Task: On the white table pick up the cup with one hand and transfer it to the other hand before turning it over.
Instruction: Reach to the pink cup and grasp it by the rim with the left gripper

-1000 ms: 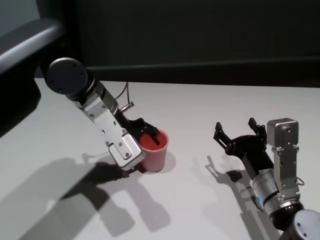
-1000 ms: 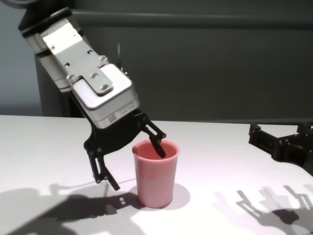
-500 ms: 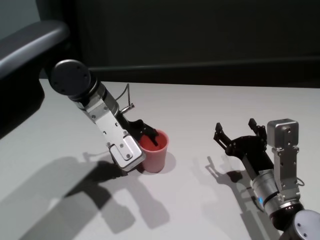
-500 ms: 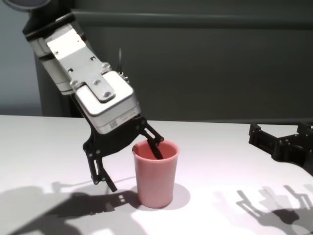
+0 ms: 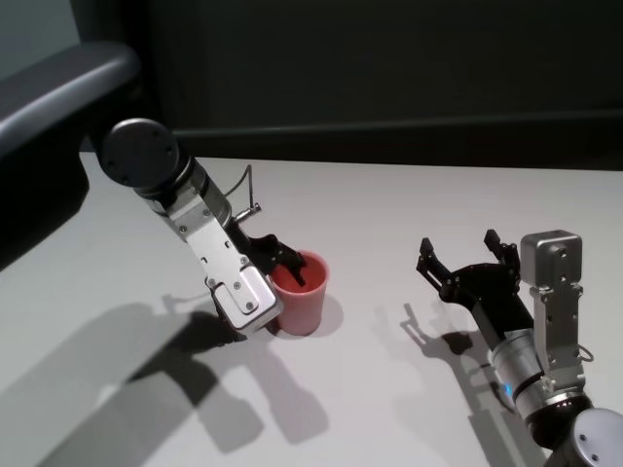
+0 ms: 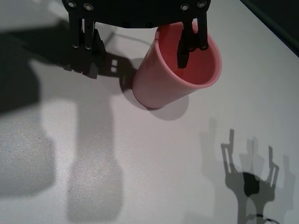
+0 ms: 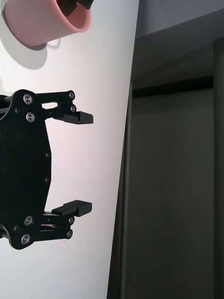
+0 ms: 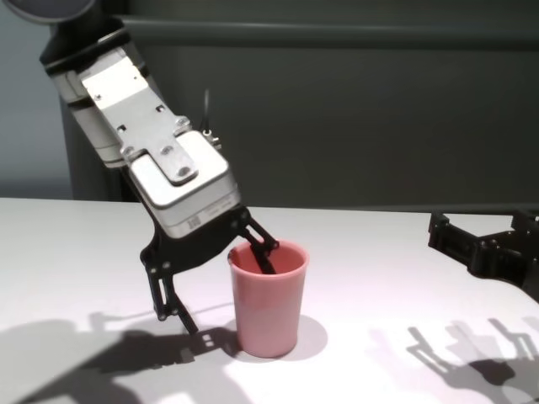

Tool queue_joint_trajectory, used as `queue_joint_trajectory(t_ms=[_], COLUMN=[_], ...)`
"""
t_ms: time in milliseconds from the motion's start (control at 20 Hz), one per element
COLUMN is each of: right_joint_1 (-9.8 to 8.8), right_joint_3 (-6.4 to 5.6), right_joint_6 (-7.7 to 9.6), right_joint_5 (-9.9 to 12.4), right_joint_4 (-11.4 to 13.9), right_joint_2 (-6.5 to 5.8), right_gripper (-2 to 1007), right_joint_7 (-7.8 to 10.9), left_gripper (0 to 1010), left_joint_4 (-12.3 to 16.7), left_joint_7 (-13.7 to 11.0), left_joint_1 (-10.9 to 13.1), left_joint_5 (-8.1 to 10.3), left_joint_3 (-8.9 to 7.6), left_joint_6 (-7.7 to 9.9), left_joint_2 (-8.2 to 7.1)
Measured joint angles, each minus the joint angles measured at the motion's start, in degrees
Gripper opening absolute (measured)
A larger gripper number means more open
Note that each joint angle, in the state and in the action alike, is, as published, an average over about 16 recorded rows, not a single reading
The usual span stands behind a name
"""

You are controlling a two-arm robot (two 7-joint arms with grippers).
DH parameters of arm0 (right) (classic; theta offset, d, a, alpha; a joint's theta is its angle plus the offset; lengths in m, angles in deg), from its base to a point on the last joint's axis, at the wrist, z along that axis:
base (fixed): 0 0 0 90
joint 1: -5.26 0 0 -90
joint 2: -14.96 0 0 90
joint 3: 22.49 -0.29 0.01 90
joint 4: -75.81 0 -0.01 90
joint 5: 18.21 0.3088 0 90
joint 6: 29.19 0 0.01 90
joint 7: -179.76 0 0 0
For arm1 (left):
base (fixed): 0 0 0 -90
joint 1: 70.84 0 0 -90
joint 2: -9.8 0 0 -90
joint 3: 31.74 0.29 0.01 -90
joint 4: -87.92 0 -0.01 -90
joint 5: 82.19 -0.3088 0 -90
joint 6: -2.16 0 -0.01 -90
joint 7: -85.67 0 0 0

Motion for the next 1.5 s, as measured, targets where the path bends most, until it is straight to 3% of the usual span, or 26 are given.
queue_joint_trajectory(t_ms=[750, 1500], right_joint_1=[0.00, 0.00], right_joint_3=[0.00, 0.00], right_joint_6=[0.00, 0.00], right_joint_5=[0.00, 0.00], right_joint_4=[0.00, 0.00], right_joint_2=[0.00, 0.00], right_gripper=[1000, 1000], right_joint_7=[0.00, 0.00], left_gripper=[1003, 1003], left_joint_4=[0.52, 1.17], left_joint_7=[1.82, 1.86], left_joint_1=[0.05, 0.27], left_joint_5=[1.24, 2.23], left_joint_3=[0.97, 1.11], left_joint_6=[1.70, 2.52], left_joint_2=[-0.68, -1.10])
